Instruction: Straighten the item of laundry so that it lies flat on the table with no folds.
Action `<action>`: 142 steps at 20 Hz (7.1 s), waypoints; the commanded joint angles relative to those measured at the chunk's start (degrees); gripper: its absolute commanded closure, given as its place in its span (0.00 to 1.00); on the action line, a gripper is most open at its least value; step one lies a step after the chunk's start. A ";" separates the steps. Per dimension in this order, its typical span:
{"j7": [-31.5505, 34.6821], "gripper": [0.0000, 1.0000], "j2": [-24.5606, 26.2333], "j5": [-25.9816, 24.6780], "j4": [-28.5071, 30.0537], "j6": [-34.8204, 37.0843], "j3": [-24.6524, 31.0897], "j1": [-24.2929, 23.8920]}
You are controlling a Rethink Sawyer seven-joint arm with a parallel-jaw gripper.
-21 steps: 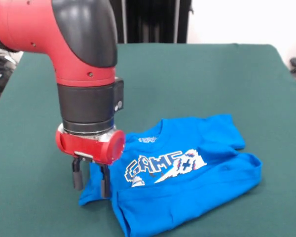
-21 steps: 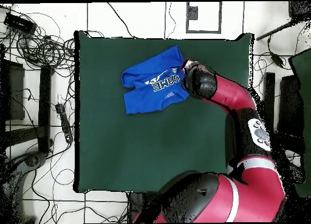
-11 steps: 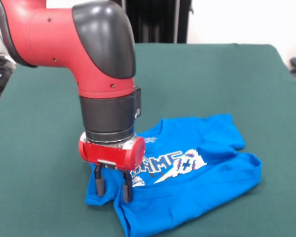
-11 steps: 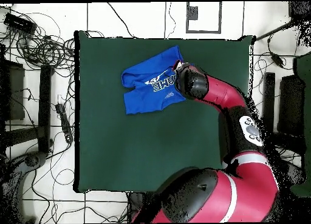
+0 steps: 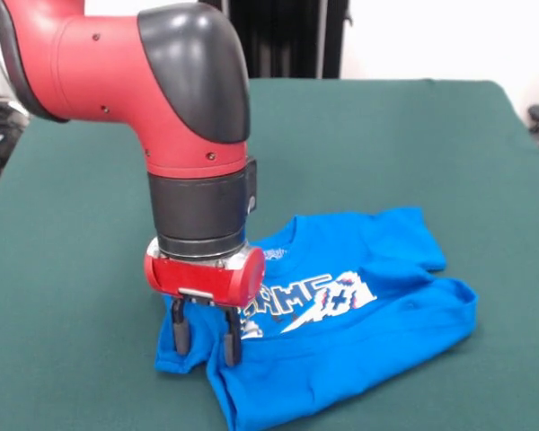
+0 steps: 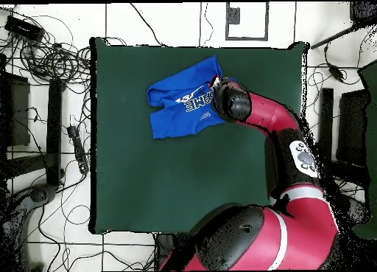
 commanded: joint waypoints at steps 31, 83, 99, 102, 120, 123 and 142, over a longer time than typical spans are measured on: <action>-3.29 0.00 -5.19 -6.80 10.60 8.56 4.78 -2.13; -1.34 1.00 3.59 -7.76 2.52 5.34 4.62 0.39; 9.08 1.00 -2.84 -4.27 6.11 10.01 -2.24 6.71; 14.39 1.00 -4.01 -3.22 5.18 11.09 -8.46 12.04; 25.23 1.00 3.01 9.74 -5.30 16.62 -25.49 27.96; 24.00 1.00 4.42 10.70 -6.42 15.56 -25.59 27.69; 18.61 0.00 4.35 10.56 -4.73 12.11 -24.08 24.93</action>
